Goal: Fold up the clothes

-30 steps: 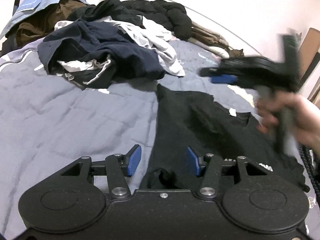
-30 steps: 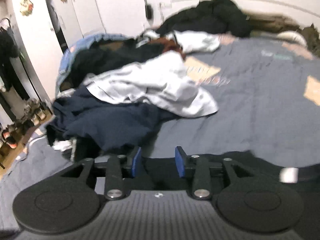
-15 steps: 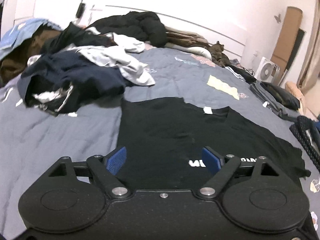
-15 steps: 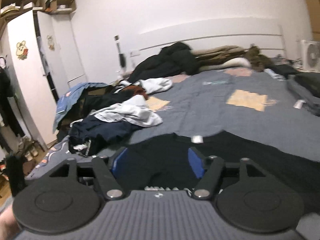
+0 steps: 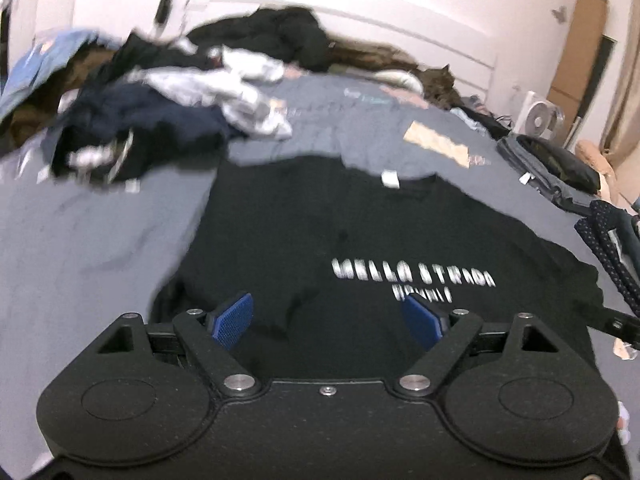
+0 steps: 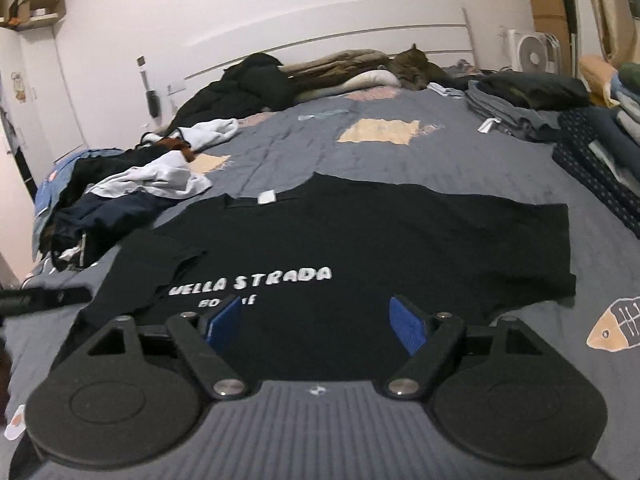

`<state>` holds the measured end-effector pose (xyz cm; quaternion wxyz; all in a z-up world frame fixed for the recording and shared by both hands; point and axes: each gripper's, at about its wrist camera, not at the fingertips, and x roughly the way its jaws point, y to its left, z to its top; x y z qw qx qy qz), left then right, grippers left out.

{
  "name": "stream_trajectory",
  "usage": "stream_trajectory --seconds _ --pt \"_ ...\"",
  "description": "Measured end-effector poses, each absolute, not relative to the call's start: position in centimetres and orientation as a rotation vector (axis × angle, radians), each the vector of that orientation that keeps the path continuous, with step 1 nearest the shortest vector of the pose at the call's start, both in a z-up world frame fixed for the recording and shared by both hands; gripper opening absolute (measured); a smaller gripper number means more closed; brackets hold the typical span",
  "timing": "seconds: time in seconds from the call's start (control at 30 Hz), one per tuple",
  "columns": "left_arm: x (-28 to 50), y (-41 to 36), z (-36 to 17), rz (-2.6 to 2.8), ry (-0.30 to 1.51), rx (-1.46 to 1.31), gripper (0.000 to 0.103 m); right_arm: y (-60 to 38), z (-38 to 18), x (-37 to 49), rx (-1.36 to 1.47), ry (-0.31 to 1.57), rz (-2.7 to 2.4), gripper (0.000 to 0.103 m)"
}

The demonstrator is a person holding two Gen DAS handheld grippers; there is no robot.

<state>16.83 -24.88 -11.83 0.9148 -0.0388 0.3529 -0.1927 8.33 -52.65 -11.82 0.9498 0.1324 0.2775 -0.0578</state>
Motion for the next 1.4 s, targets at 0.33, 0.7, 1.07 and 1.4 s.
stream_trajectory --seconds 0.33,0.7,1.07,1.4 --pt "12.5 -26.8 -11.2 -0.368 0.700 -0.007 0.084 -52.3 -12.8 7.8 0.197 0.566 -0.093 0.080" --pt "13.7 -28.1 -13.9 -0.383 0.677 -0.048 0.086 -56.4 -13.0 7.6 0.221 0.559 -0.175 0.080" --pt "13.0 -29.8 -14.8 -0.483 0.649 -0.063 0.086 -68.2 -15.7 5.4 0.718 0.533 -0.389 0.080" --pt "13.2 -30.3 -15.2 -0.534 0.659 -0.122 0.086 -71.2 -19.0 4.8 1.004 0.533 -0.402 0.080"
